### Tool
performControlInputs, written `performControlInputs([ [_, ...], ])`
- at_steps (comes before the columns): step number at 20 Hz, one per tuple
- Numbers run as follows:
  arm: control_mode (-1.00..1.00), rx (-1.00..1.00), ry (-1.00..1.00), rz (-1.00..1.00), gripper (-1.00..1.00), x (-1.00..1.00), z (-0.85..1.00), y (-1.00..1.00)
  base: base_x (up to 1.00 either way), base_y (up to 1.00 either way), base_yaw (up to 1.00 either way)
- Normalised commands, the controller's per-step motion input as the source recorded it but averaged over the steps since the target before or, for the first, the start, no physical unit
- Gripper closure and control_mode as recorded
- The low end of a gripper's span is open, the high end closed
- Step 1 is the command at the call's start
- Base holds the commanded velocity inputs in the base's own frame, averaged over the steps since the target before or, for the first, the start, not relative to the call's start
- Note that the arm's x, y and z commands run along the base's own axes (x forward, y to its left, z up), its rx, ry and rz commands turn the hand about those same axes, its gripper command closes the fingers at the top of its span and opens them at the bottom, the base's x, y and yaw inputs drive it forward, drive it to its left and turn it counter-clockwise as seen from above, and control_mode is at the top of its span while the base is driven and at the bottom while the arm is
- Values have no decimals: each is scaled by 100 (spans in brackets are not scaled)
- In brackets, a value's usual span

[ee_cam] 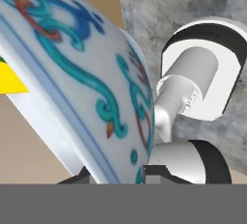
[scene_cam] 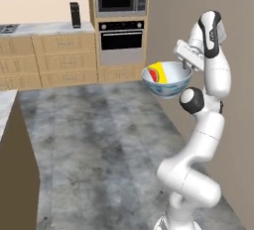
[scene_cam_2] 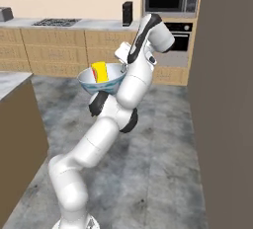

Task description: Place the cup inside the bowl on the dining table and move the bowl to any counter.

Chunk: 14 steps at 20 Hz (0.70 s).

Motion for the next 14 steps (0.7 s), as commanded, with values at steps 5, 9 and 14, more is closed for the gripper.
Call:
performControlInputs([
  [5, 100, 0, 0, 0, 100, 0, 0, 0, 76, -32, 0],
  [9, 100, 0, 0, 0, 100, 0, 0, 0, 76, -18, 0],
  [14, 100, 0, 0, 0, 100, 0, 0, 0, 88, -7, 0],
])
